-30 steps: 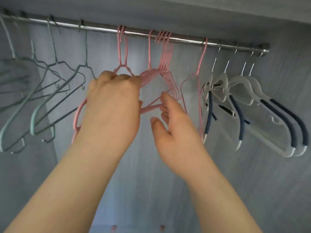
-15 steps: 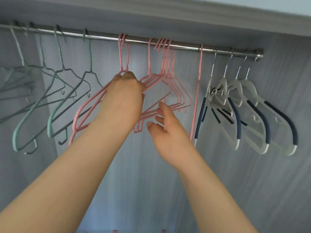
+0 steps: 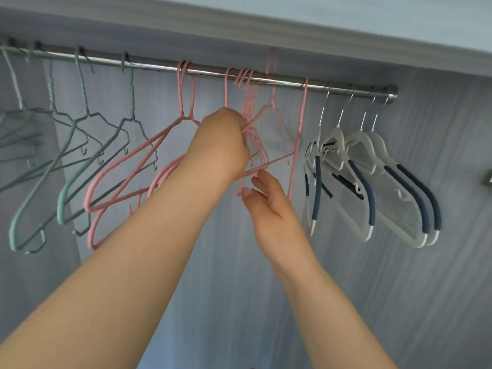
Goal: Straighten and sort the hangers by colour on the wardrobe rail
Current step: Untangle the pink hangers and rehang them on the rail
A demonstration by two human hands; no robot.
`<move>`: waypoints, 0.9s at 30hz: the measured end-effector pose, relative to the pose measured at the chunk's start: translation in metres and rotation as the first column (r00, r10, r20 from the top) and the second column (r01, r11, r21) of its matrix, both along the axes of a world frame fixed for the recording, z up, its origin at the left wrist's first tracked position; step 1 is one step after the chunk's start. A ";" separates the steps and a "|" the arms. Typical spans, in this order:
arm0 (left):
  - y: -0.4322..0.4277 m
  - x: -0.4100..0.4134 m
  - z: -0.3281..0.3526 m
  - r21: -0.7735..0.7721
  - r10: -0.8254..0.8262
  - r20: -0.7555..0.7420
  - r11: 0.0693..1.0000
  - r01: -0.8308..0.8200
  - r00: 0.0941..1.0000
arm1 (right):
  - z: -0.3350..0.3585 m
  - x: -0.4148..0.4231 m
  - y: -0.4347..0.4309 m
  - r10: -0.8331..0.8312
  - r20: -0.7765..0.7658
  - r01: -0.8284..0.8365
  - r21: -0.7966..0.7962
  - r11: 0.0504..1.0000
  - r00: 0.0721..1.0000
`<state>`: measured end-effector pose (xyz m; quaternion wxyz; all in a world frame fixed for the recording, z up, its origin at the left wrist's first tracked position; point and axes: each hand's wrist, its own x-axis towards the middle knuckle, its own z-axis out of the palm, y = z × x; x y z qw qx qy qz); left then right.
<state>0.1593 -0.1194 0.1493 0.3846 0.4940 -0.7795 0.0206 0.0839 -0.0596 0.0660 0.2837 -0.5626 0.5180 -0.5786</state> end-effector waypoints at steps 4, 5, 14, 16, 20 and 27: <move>-0.001 -0.008 0.007 0.050 0.016 0.000 0.999 -0.016 1.000 | -0.002 -0.001 0.004 0.003 0.025 -0.004 0.029 1.000 1.000; -0.002 -0.011 0.010 0.064 0.033 0.023 0.997 -0.035 0.999 | -0.004 -0.001 0.004 0.010 0.030 -0.012 0.037 0.999 0.999; -0.004 -0.021 0.010 0.160 0.048 0.226 0.983 -0.085 0.973 | -0.016 0.003 0.006 0.035 0.024 -0.036 0.068 0.997 0.999; -0.003 -0.023 0.014 0.191 0.031 0.235 0.979 -0.078 0.972 | -0.021 0.004 0.007 0.041 0.024 -0.042 0.082 0.996 0.999; 0.004 -0.026 0.030 0.123 0.025 0.192 0.991 -0.049 0.981 | -0.027 0.005 0.011 0.038 0.039 -0.043 0.129 0.991 0.998; 0.003 -0.028 0.041 -0.016 0.035 0.242 0.999 -0.032 0.970 | -0.035 0.007 0.019 0.026 0.005 -0.027 0.166 0.986 1.000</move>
